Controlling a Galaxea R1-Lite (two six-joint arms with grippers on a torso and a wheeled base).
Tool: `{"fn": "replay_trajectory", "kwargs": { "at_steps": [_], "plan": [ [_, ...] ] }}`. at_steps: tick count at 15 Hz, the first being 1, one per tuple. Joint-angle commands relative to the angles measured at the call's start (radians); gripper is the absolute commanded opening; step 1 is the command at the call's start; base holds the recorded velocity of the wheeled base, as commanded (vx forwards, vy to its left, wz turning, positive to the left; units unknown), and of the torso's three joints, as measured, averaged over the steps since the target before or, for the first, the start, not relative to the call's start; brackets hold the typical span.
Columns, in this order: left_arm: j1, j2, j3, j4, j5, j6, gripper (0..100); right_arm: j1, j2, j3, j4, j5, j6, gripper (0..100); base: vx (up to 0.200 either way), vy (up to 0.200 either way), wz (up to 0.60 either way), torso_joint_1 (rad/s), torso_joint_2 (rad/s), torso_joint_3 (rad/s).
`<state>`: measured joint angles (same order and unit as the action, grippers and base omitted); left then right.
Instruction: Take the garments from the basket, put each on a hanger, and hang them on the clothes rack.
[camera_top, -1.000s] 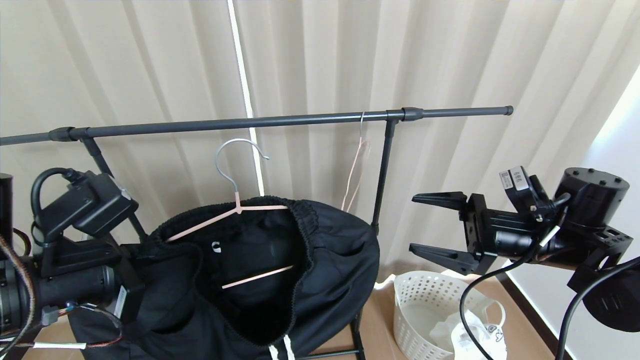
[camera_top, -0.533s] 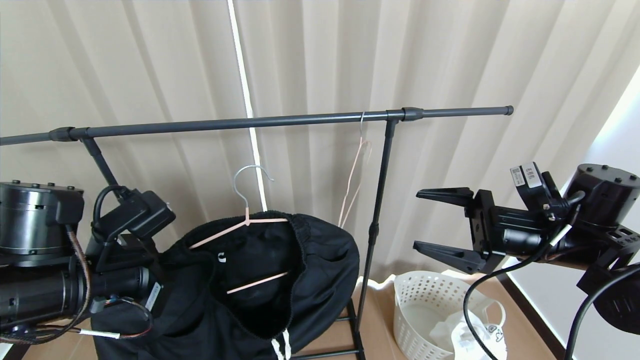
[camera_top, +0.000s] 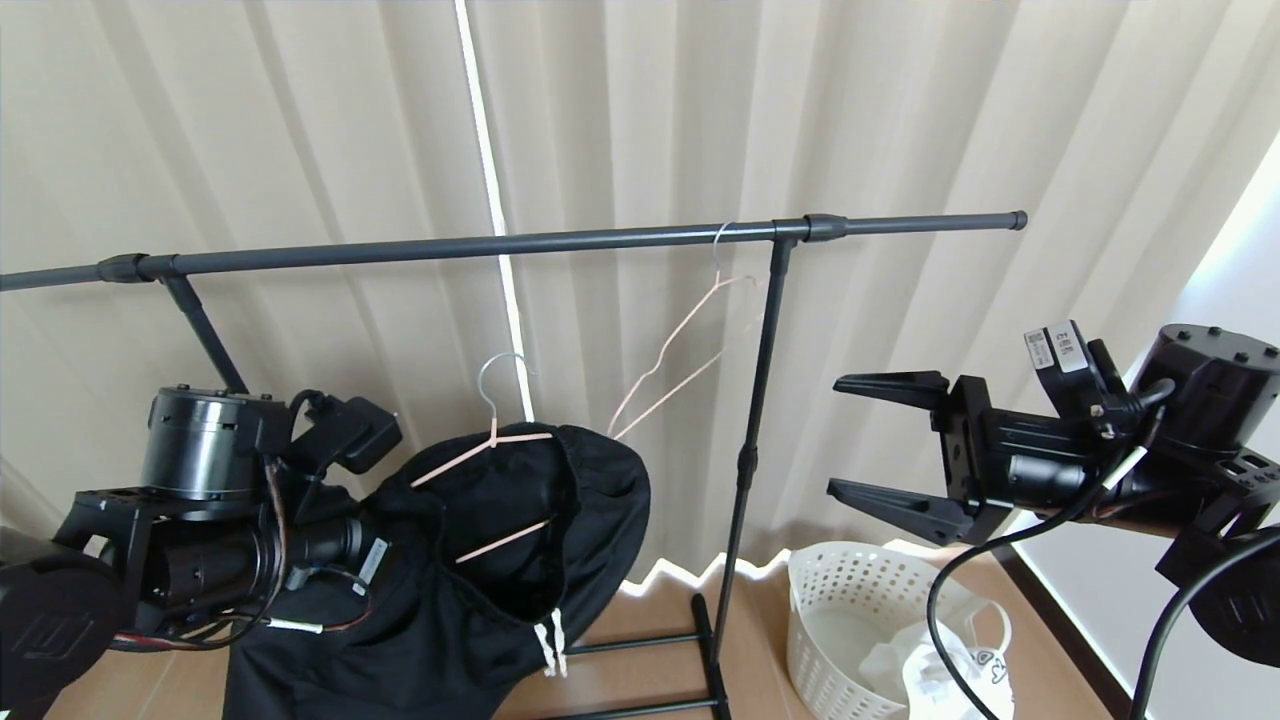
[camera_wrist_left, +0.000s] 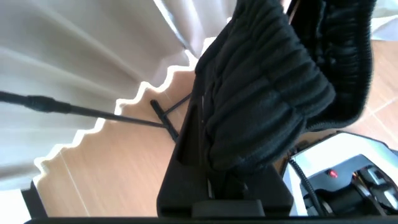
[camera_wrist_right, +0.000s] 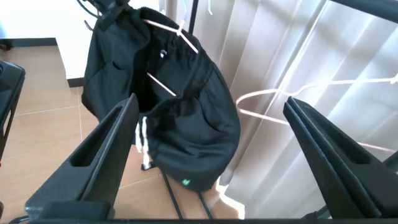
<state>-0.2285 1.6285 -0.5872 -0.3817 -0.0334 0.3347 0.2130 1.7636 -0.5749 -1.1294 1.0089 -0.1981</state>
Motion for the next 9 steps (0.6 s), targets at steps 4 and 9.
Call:
{"fn": "replay_trajectory", "kwargs": {
  "at_steps": [4, 9],
  "plan": [
    [0.005, 0.077, 0.023, -0.040, 0.004, -0.006, 0, 0.000, 0.004, 0.000, -0.001, 0.000, 0.000, 100, 0.000, 0.000, 0.00, 0.000, 0.00, 0.000],
    [0.005, 0.102, 0.040, -0.098, 0.067, -0.013, 0, 0.000, 0.000, 0.003, -0.001, 0.000, 0.000, 100, 0.000, 0.000, 0.00, 0.000, 0.00, 0.000]
  ]
}}
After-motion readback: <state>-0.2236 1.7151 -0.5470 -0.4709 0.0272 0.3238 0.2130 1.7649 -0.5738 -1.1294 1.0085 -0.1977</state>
